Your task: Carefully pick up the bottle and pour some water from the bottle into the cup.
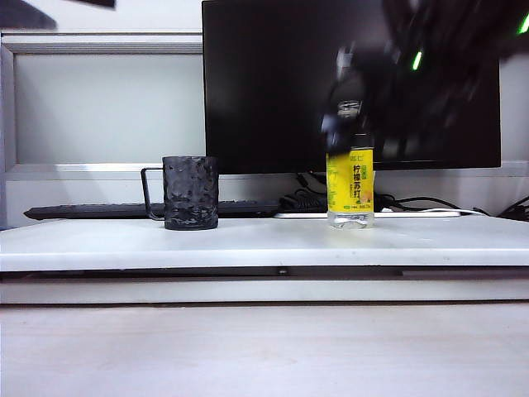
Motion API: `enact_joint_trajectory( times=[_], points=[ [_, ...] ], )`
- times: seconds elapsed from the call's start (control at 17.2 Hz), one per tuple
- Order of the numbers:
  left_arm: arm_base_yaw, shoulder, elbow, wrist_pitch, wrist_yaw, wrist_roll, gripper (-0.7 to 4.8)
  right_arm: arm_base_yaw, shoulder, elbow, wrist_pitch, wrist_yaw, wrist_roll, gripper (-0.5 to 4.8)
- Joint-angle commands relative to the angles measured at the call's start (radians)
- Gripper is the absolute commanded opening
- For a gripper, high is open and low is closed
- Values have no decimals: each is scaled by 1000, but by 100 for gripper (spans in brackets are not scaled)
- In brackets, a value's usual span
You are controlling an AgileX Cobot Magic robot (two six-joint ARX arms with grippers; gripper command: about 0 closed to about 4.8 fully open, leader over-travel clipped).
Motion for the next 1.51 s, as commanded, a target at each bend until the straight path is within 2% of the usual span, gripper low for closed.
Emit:
enact_joint_trajectory(
  times=[0.06, 0.17, 0.29, 0.47, 0.58, 0.76, 0.81, 0.93, 1.11, 1.16, 1.28, 1.34, 1.4, 1.45, 1.51],
  points=[
    [1, -74, 1, 14, -34, 2, 479, 2, -126, 2, -126, 1, -12, 479],
    [1, -193, 1, -19, -39, 0, 479, 2, -254, 2, -201, -34, -13, 479],
    [1, -308, 1, -107, -55, 0, 479, 2, -358, 2, -232, -66, -7, 479],
    [1, -573, 1, -387, -132, 1, 479, 5, -665, 3, -387, -111, -6, 479],
    [1, -706, 1, -496, -155, 3, 479, 5, -852, 3, -522, -114, -6, 479],
    [13, -718, 38, -618, -179, 5, 479, 9, -1172, -2, -773, -113, -7, 479],
    [14, -717, 22, -638, -215, 4, 479, 6, -1308, -35, -863, -93, -7, 479],
    [15, -709, -34, -628, -243, 3, 479, 6, -1425, -137, -897, -76, -6, 479],
    [15, -707, -196, -555, -243, -1, 479, 8, -1522, -440, -738, -84, 7, 479],
    [15, -707, -243, -513, -243, -1, 479, 8, -1518, -575, -561, -83, 8, 479],
    [15, -707, -298, -475, -254, -1, 479, 8, -1506, -743, -328, -83, 8, 479],
    [15, -707, -322, -473, -254, -5, 479, 8, -1503, -813, -263, -83, 8, 479],
    [15, -707, -342, -473, -254, -14, 416, 8, -1504, -858, -243, -84, 9, 479],
    [15, -707, -362, -473, -253, -31, 291, 8, -1503, -894, -262, -88, 9, 384],
    [15, -707, -380, -471, -253, -46, 163, 6, -1504, -888, -339, -87, 12, 250]
  ],
)
